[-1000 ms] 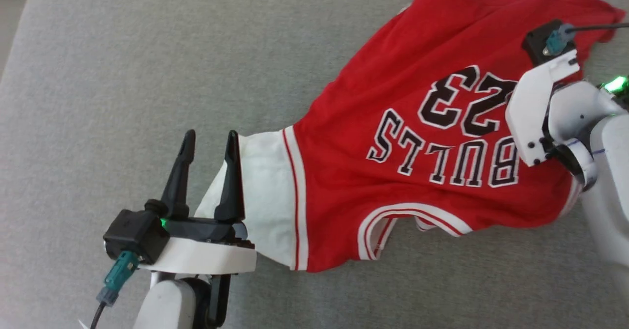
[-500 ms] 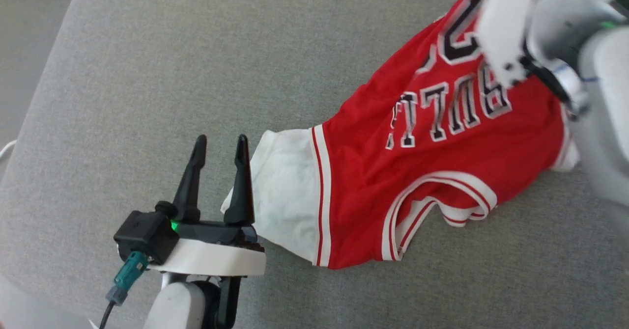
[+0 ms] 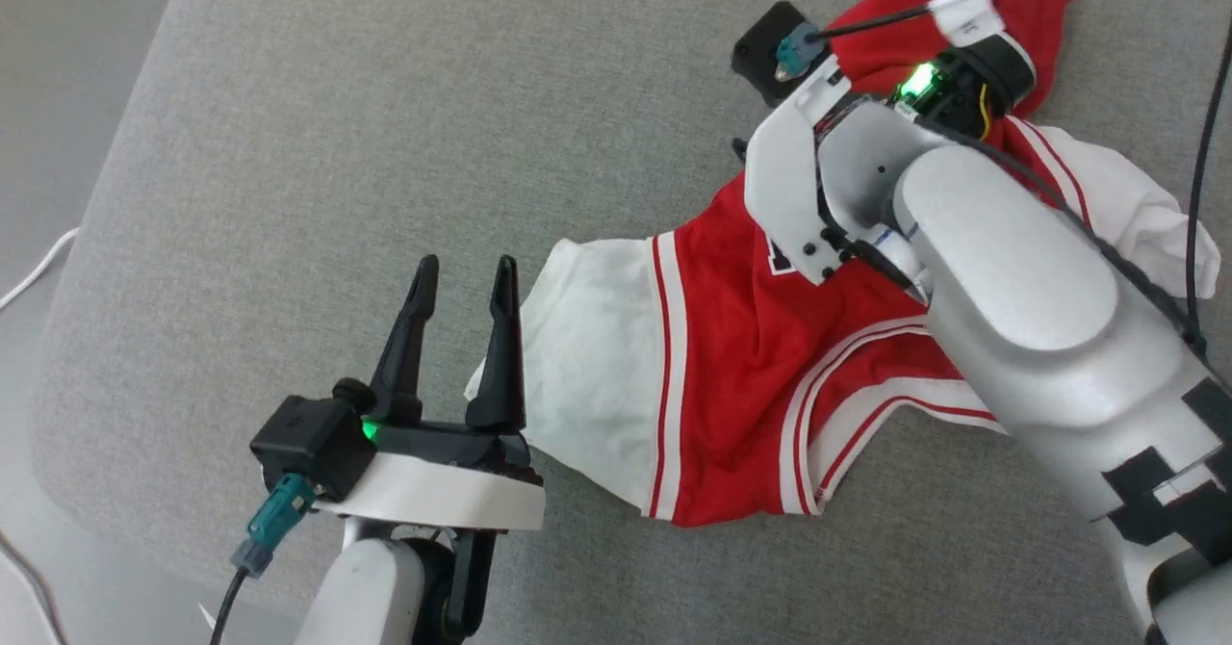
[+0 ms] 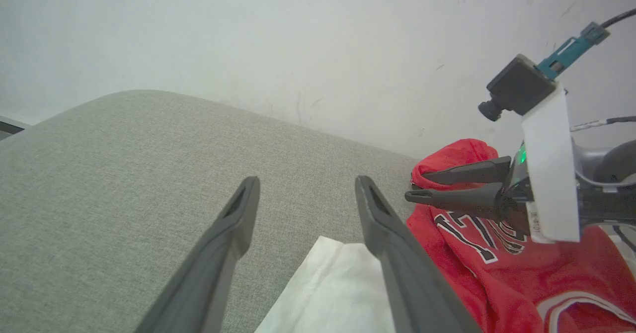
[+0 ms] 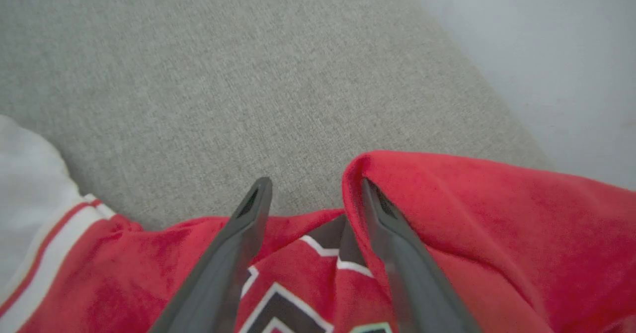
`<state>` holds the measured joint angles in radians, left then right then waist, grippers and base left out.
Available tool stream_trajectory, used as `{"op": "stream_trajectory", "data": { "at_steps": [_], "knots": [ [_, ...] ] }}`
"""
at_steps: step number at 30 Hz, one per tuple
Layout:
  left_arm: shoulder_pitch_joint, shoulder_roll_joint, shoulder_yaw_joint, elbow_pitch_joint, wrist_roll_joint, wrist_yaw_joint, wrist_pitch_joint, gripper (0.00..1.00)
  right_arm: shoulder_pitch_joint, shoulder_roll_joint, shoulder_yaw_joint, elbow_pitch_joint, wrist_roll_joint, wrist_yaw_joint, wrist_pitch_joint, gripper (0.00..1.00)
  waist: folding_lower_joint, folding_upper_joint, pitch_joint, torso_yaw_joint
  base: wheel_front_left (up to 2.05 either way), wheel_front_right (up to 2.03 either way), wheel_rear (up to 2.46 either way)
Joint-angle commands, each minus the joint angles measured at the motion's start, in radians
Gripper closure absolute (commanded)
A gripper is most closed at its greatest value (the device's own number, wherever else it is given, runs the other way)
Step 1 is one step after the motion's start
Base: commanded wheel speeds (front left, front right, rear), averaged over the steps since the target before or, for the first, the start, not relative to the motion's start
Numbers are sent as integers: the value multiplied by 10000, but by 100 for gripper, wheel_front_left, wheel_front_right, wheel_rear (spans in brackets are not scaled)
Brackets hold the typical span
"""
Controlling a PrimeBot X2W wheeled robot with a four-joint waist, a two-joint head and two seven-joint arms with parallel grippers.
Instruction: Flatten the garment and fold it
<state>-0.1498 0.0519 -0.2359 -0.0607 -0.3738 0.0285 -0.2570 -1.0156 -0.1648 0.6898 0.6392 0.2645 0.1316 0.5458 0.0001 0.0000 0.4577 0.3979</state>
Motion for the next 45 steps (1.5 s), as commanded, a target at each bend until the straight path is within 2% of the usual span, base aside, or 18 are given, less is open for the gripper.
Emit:
{"op": "stream_trajectory", "data": {
  "at_steps": [1,5,9,12,16,19,22,28,29,30,31,35,40,45],
  "knots": [
    [-85,-16,26,43,-21,63,-47,0,-203,-102,-20,-84,322,-9,-272,0,-1,0,-199,-123,0,0,0],
    [139,-16,170,55,104,95,-47,0,-374,-800,-477,-950,1053,-9,-996,0,-1,0,-609,-412,0,0,0],
    [399,-16,322,-22,267,104,-47,0,209,-2257,-1632,-2122,943,-9,-1144,0,-1,0,-898,-690,0,0,0],
    [539,-16,387,-78,358,83,-47,0,1446,-3193,-2875,-2938,764,-9,-503,0,-1,0,-981,-831,0,0,0],
    [663,-16,452,-124,459,13,-47,0,3595,-3844,-4380,-4174,576,-9,660,0,-1,0,-940,-979,0,0,0],
    [656,-16,436,-120,482,-60,-47,0,5029,-3781,-5316,-4895,549,-9,1301,0,-1,0,-836,-985,0,0,0],
    [584,-16,414,-127,490,-118,-47,0,5999,-3557,-5777,-5474,553,-9,1742,0,-1,0,-687,-907,0,0,0],
    [434,-16,450,-110,534,-211,-47,0,6489,-3108,-5961,-5902,182,-9,1485,1,-1,0,-396,-739,0,0,0],
    [421,-16,474,-118,530,-215,-47,0,6459,-3070,-5901,-5898,144,-9,1374,18,-1,0,-343,-737,0,0,0],
    [409,-16,499,-126,521,-215,-47,0,6403,-3021,-5890,-5859,113,-9,1242,52,-1,0,-295,-747,0,0,0],
    [401,-16,516,-123,509,-214,-47,0,6350,-2977,-5876,-5796,75,-9,1148,100,-1,0,-258,-766,0,0,0],
    [369,-16,560,-82,480,-214,-47,0,6137,-2794,-5887,-5745,-44,-9,722,100,-1,0,-250,-979,0,0,0],
    [380,-16,671,-16,559,-215,-47,0,5994,-2843,-6117,-6351,-254,-9,144,100,-1,0,-677,-1504,0,0,0],
    [517,-16,799,-5,632,-236,-47,0,6527,-3182,-7150,-7325,-854,-9,-246,100,-1,0,-1112,-2064,0,0,0]
  ]
}}
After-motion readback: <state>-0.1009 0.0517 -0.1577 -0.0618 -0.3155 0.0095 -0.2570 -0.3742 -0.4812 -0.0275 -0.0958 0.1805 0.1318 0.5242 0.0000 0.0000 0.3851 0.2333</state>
